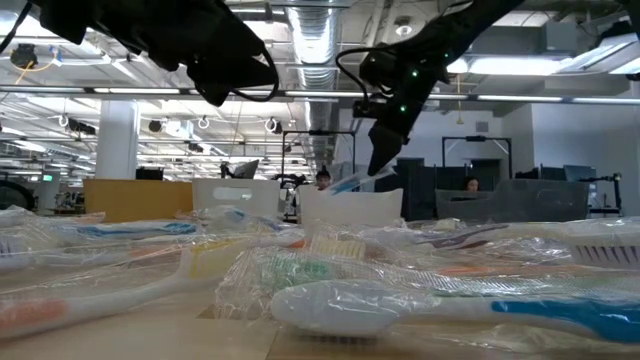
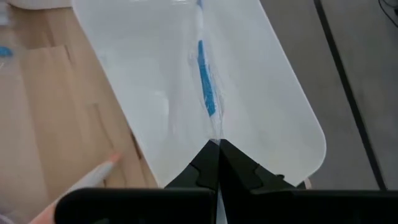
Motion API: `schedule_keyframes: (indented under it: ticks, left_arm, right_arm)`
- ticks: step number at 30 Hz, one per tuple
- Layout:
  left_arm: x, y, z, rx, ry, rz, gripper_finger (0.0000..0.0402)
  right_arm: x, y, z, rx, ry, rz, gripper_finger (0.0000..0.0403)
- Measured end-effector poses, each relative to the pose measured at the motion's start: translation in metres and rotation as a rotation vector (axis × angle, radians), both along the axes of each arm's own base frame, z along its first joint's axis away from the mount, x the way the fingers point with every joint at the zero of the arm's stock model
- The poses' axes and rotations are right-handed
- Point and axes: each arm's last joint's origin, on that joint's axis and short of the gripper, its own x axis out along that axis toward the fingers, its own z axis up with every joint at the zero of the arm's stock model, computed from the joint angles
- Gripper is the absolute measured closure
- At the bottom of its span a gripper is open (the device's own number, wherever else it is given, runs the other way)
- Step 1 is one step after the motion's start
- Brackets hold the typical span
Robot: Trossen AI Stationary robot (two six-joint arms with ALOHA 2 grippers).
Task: Pick & Place Toothbrushes
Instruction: Put the blue toothbrush into the right white bin
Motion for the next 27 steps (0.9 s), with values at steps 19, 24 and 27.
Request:
schedule_keyframes:
  ticks: [19, 24, 27]
  left_arm:
    - [0.001, 0.0, 0.001, 0.003, -0.013, -0.003, 0.0216]
    - [0.001, 0.0, 0.001, 0.004, -0.014, -0.003, 0.0216]
    - [0.001, 0.0, 0.001, 0.004, -0.014, -0.003, 0.0216]
  right_arm:
    - [0.006, -0.007, -0.021, 0.021, 0.038, 0.006, 0.0391]
    - [0.006, -0.008, -0.02, 0.032, 0.018, 0.001, 0.0353]
    - [0.007, -0.008, -0.02, 0.029, 0.009, 0.0, 0.033]
